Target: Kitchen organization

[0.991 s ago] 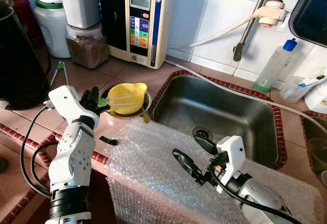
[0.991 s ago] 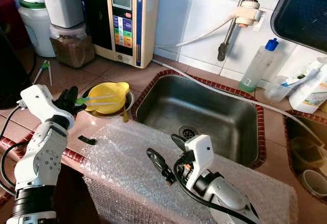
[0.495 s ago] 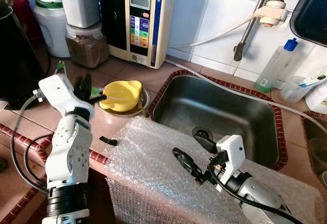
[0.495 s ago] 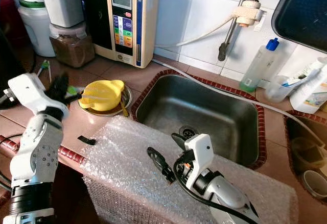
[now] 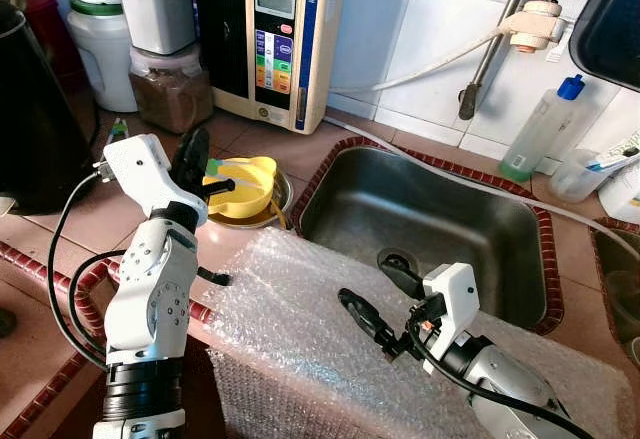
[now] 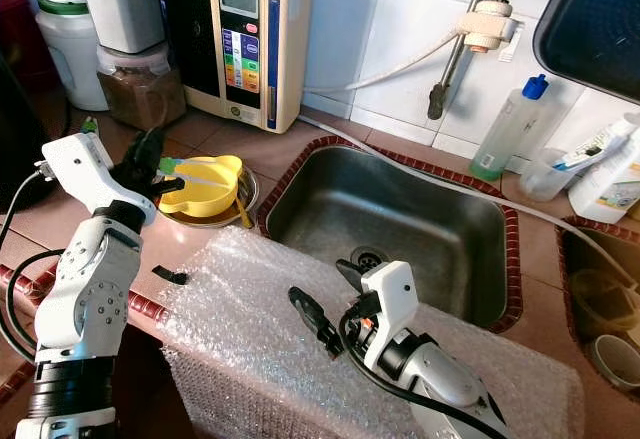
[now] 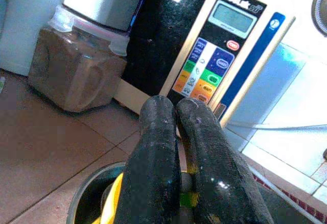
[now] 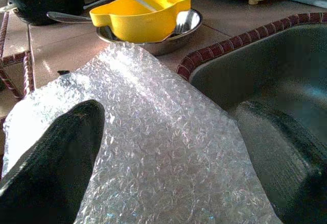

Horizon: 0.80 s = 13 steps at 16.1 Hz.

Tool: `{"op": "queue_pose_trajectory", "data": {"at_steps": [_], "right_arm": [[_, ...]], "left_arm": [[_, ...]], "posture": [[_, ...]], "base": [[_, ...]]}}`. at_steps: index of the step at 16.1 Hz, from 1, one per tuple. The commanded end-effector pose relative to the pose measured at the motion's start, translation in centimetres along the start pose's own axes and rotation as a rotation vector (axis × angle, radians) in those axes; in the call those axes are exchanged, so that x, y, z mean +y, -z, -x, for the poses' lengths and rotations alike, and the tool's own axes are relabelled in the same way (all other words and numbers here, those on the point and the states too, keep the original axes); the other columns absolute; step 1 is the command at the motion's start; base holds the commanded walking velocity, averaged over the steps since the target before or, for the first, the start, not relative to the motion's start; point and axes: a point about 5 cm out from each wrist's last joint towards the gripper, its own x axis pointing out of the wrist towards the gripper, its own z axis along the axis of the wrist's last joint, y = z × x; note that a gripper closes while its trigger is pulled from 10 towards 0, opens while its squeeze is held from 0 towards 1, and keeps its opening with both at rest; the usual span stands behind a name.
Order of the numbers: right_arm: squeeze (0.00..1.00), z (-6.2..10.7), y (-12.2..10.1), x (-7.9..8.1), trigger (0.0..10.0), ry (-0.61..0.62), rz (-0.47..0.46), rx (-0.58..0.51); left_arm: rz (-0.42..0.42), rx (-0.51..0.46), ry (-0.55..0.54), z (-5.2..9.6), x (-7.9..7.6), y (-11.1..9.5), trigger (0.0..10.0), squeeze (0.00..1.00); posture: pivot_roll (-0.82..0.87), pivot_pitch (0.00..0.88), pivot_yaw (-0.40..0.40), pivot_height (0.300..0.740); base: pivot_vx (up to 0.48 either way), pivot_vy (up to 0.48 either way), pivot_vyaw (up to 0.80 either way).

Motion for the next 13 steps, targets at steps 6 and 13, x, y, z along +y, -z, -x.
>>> {"op": "queue_pose_trajectory", "data": {"at_steps": [6,13], "right_arm": [[0.0,-0.1,-1.4,-2.0,10.0,0.084,0.332,0.02],[0.0,-0.5,-2.9,-3.0,10.0,0.11,0.522,-0.014]], "left_arm": [[-0.065,-0.046,0.335,-0.2,-5.2,-1.3,0.0,0.0],[-0.145,-0.022,0.394,-0.1,-5.4,-0.8,0.0,0.0]], "posture": [[0.14,0.0,-0.101,0.74],[0.13,0.0,-0.104,0.74]], "base": [[0.0,0.0,0.0],[0.0,0.0,0.0]]}}
